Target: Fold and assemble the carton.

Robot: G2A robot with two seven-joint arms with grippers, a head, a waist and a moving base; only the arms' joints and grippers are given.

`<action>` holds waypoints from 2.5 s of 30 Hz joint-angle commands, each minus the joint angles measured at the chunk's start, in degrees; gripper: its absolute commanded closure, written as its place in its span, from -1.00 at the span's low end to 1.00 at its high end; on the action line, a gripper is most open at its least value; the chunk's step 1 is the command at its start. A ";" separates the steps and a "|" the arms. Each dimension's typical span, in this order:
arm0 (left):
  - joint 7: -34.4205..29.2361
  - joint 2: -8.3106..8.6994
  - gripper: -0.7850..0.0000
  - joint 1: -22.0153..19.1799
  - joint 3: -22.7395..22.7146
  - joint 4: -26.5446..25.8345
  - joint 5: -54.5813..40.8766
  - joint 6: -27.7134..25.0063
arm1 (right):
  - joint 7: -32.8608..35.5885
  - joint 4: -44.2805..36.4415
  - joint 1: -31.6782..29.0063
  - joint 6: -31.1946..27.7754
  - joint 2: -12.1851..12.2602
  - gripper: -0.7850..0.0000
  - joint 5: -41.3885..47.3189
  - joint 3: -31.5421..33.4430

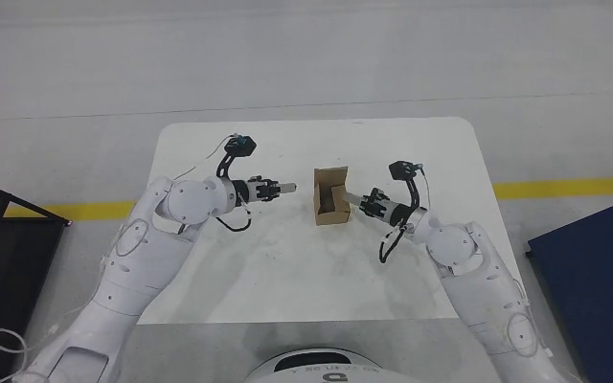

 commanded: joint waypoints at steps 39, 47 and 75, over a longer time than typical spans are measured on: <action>1.65 -8.01 1.00 -15.84 18.51 17.28 -2.58 2.00 | 4.39 12.43 7.56 -13.80 0.08 -0.46 10.90 -5.82; 0.36 -7.92 1.00 -16.55 18.21 15.71 1.16 2.63 | 4.20 12.69 8.52 -15.78 0.19 -0.63 9.85 -6.82; 0.47 -4.94 -1.00 -12.96 6.96 14.14 9.10 9.67 | -19.03 3.64 5.32 -21.44 1.36 -1.00 -37.57 -10.22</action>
